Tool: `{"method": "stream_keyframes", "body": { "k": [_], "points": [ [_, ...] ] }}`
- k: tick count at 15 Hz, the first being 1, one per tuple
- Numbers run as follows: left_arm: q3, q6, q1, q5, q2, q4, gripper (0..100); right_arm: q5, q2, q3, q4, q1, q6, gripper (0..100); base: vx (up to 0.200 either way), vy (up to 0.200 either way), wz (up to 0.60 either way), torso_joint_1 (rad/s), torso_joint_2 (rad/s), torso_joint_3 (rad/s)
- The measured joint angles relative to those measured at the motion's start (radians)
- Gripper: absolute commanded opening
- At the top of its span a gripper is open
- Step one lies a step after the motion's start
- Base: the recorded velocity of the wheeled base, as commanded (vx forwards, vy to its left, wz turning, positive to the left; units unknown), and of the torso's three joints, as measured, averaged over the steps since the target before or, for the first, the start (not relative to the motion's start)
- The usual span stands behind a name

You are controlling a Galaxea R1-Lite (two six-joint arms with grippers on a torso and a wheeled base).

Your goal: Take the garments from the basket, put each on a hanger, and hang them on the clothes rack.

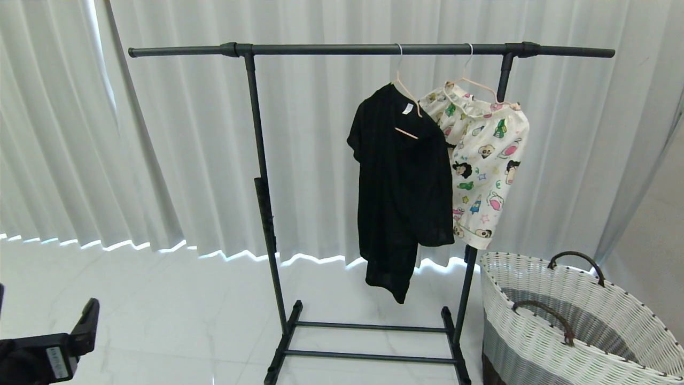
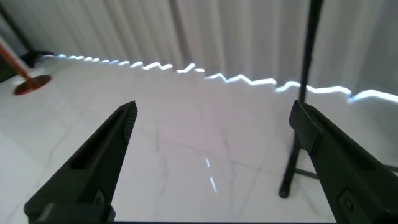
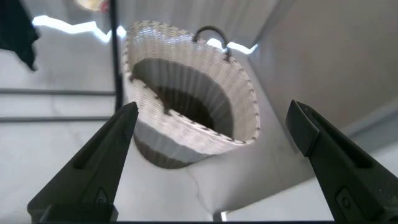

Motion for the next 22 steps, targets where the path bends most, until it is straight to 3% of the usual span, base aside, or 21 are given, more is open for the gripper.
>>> {"method": "stream_keyframes", "body": {
  "k": [3,7,11,14,15,17,20,21,22],
  "points": [
    [-0.006,0.026,0.076,0.029,-0.191,0.162,100,0.006,-0.191,0.120,0.001,-0.080,0.000,100,0.000,0.000,0.00,0.000,0.00,0.000],
    [-0.002,0.037,0.130,0.034,-0.494,0.366,100,0.038,-0.503,0.263,-0.005,-0.108,0.001,100,0.000,0.000,0.00,0.000,0.00,0.000],
    [0.000,0.067,0.115,0.048,-0.844,0.757,100,0.045,-0.620,0.331,-0.016,-0.115,0.026,100,0.000,0.000,0.00,0.000,0.00,0.000],
    [0.000,0.047,0.100,0.048,-0.964,0.794,100,0.040,-0.640,0.335,-0.041,-0.116,0.033,100,0.000,0.000,0.00,0.000,0.00,0.000],
    [0.001,0.008,0.099,0.018,-0.981,0.794,100,0.041,-0.644,0.336,-0.048,-0.116,0.033,100,0.000,0.000,0.00,0.000,0.00,0.000],
    [0.001,-0.084,0.099,-0.117,-1.002,0.797,100,0.041,-0.647,0.337,-0.051,-0.116,0.033,100,0.000,0.000,0.00,0.000,0.00,0.000],
    [0.001,-0.171,0.098,-0.442,-1.012,0.814,100,0.065,-0.648,0.337,-0.024,-0.116,0.033,100,0.000,0.000,0.00,0.000,0.00,0.000],
    [0.001,-0.179,0.098,-0.536,-1.013,0.831,100,0.110,-0.648,0.337,-0.013,-0.116,0.032,100,0.000,0.000,0.00,0.000,0.00,0.000],
    [0.001,-0.162,0.097,-0.574,-1.013,0.854,100,0.189,-0.648,0.337,-0.007,-0.115,0.031,100,0.000,0.000,0.00,0.000,0.00,0.000]
  ]
}}
